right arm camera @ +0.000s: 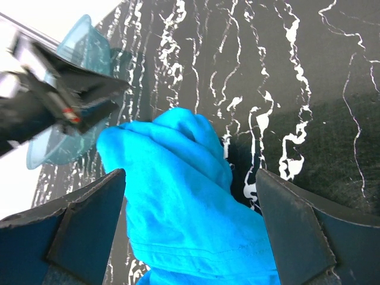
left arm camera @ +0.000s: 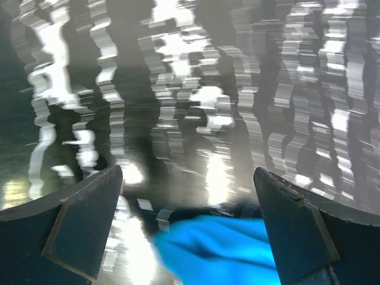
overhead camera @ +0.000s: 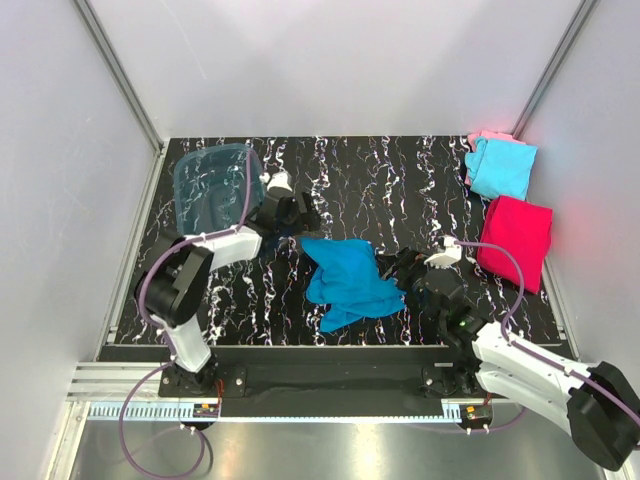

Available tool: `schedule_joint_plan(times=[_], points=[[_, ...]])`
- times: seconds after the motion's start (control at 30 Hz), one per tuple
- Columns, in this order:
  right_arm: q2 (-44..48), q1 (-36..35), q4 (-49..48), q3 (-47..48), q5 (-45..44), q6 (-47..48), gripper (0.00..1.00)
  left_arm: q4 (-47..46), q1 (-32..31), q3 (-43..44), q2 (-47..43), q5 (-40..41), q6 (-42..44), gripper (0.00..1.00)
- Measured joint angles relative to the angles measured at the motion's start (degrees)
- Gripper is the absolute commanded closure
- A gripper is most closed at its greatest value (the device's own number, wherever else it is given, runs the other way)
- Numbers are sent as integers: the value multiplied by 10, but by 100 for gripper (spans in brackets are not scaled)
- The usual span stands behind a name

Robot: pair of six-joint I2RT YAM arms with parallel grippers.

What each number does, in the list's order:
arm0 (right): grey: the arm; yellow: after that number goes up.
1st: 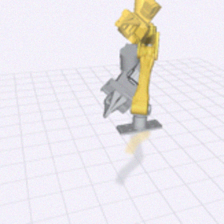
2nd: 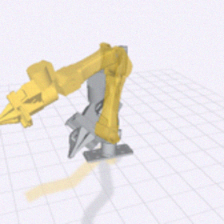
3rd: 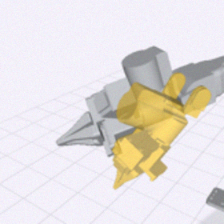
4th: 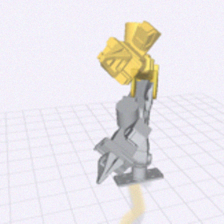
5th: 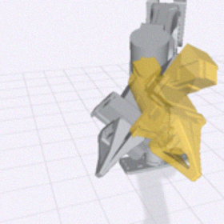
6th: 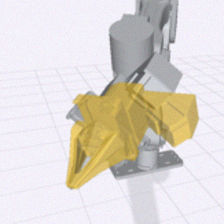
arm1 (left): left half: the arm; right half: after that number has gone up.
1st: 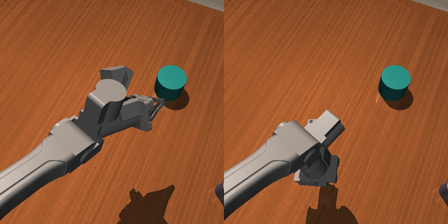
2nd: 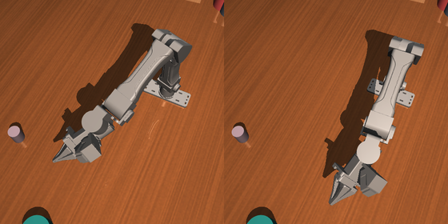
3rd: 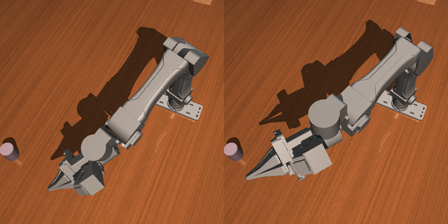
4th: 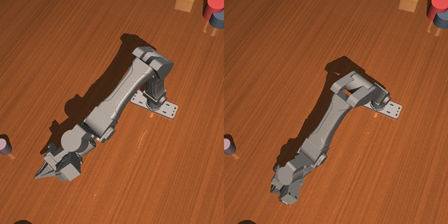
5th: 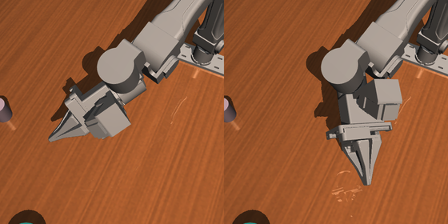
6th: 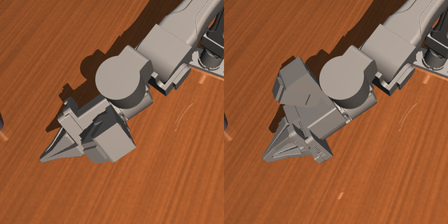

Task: Fold and stack the t-shirts

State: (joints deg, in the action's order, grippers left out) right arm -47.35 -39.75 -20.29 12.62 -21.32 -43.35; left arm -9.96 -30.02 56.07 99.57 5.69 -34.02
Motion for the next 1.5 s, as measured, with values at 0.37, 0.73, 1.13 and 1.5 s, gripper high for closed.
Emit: schedule_joint_plan(times=[0.37,0.73,1.13,1.5], points=[[30,0,0,0,0,0,3,41,86,4,38,-13,-27,1],[35,0,0,-1,0,0,3,111,136,37,37,26,-35,1],[48,0,0,-5,0,0,3,130,151,172,96,-28,-24,1],[58,0,0,-7,0,0,3,180,163,303,223,-68,-20,1]])
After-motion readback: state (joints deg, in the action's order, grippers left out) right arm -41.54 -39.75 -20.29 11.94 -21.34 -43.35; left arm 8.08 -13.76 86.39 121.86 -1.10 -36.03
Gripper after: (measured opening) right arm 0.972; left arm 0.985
